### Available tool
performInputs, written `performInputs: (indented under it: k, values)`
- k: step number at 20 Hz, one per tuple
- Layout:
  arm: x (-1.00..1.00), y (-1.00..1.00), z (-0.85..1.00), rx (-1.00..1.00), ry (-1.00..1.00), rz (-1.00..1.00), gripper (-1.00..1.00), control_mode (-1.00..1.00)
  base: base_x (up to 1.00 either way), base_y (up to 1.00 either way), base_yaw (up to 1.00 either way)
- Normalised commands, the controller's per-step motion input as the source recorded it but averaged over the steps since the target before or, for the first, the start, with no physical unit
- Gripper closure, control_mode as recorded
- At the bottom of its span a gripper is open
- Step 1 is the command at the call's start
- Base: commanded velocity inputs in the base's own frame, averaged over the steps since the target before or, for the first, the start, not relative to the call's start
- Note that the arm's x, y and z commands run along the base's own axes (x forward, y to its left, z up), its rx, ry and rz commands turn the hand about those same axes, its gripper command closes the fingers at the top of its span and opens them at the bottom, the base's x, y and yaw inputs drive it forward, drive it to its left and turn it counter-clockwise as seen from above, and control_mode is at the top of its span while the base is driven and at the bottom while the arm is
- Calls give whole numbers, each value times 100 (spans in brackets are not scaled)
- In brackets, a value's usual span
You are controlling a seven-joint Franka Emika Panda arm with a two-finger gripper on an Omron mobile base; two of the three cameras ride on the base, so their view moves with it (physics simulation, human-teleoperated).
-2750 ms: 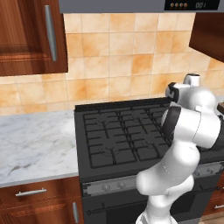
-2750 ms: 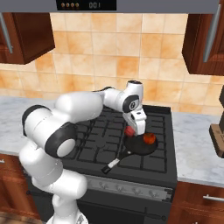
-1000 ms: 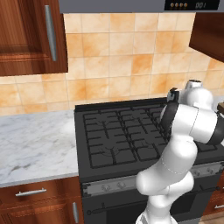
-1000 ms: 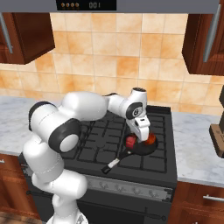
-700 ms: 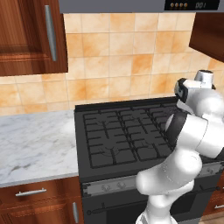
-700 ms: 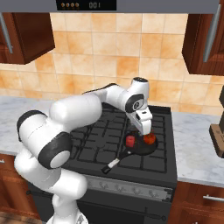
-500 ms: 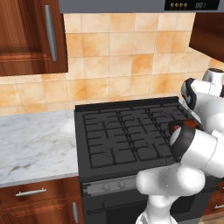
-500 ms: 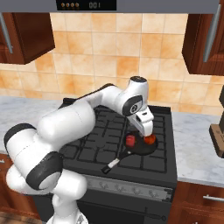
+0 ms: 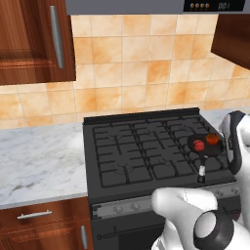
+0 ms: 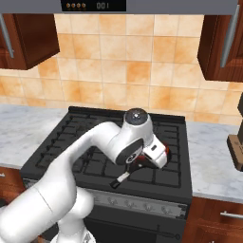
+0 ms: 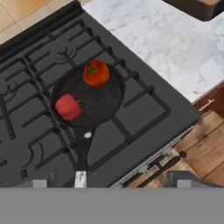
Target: Put the tomato and bell pepper in the pan. Then turn on the front right burner and set the heat to medium.
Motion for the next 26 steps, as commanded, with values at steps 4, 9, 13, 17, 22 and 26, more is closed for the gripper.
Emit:
performInputs:
  k: [4, 9, 13, 17, 22, 26]
  values:
    - [-100, -38, 0, -14, -31, 36, -100, -100, 0, 0, 0]
    - [-100, -58, 0, -10, -21, 23, -100, -100, 0, 0, 0]
    - [-49, -30, -32, -6, -2, 16, -100, -100, 0, 0, 0]
    - [-27, 1, -38, -4, 1, 1, -100, -100, 0, 0, 0]
    - [-20, 13, -56, 0, 0, 4, -100, -100, 0, 0, 0]
    - [-27, 0, -70, 0, 0, 7, -100, -100, 0, 0, 0]
